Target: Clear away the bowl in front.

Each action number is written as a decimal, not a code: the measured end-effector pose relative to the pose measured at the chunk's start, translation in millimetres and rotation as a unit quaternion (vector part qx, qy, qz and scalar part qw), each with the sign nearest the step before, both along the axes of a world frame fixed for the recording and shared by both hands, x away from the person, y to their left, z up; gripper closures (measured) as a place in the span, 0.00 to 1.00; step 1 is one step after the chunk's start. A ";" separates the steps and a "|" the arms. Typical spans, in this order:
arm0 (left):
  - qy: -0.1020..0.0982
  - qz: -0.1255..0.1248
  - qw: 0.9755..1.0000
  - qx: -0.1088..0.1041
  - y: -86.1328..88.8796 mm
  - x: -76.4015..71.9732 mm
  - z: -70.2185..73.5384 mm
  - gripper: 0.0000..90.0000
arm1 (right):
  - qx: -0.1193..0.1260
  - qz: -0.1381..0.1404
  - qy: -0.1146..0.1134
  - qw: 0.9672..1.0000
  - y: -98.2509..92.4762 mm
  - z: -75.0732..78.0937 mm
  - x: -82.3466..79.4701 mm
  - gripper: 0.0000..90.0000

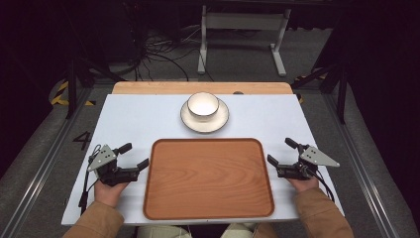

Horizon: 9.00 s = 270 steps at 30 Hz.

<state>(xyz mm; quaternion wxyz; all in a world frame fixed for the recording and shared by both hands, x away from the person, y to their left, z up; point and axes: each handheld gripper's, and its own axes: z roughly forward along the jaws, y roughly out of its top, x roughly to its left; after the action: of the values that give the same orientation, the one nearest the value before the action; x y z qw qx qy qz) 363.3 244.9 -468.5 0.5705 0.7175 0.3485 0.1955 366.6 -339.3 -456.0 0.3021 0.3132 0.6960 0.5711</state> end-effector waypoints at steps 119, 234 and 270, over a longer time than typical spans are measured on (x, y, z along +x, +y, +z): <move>-0.016 -0.103 0.994 0.003 -98.6 88.3 107.4 0.11 | 0.003 -0.003 0.005 1.000 -0.5 0.1 1.0 0.04; 0.151 -0.185 0.926 0.293 -213.7 205.7 70.1 0.58 | 0.009 -0.011 0.007 1.000 -1.4 -0.1 0.6 0.04; 0.114 -0.192 0.884 0.412 -239.6 198.3 68.0 0.92 | 0.015 -0.014 0.007 1.000 -2.2 -0.2 0.6 0.04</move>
<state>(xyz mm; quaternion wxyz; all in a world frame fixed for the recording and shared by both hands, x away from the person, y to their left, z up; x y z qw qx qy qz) 561.6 5.3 -400.5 0.2065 0.9580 0.1551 0.1249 367.2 -341.5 -456.3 0.3007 0.3312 0.6852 0.5748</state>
